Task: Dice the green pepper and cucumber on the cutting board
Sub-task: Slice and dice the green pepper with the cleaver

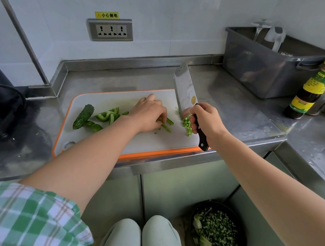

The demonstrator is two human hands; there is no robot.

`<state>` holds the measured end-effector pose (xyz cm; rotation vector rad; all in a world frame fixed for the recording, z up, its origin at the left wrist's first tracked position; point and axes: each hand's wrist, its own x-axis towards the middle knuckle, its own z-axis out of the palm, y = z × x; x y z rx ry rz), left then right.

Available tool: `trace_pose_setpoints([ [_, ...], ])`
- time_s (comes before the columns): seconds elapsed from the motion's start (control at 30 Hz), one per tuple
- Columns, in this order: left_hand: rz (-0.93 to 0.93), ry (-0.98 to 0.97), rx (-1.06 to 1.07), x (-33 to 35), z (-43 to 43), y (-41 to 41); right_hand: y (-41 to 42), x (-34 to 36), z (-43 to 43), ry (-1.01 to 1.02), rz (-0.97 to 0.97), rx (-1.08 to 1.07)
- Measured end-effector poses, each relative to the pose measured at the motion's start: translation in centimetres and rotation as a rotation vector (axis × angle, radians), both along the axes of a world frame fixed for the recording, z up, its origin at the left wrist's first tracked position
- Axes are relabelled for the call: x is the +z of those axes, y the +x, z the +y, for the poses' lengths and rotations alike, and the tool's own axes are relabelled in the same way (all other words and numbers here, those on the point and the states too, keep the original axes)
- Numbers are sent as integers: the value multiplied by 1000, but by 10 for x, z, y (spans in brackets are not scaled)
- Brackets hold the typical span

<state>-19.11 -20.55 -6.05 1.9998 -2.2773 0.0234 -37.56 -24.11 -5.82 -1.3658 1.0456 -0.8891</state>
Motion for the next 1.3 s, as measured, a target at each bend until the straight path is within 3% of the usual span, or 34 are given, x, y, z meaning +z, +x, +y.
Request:
trace_pose_setpoints([
  [0.13, 13, -33, -3, -4, 0, 7, 2, -1, -2, 11, 13, -5],
  [0.27, 193, -209, 3, -10, 0, 5, 6, 0, -1, 13, 5, -7],
  [0.37, 253, -212, 60, -13, -2, 1, 7, -1, -2, 28, 2, -9],
  [0.57, -55, -130, 89, -14, -12, -10, 8, -3, -2, 54, -2, -17],
  [0.77, -205, -163, 89, -9, -15, -14, 5, -1, -2, 39, 9, -23],
  [0.93, 264, -379, 267, -7, -8, -7, 2, 4, 2, 21, 8, -35],
  [1.1, 705, -454, 431, 2, -3, 7, 10, 16, 16, 93, -10, 2],
  [1.3, 871, -520, 687, -3, 17, 24, 36, 22, 51, 168, 123, 164],
])
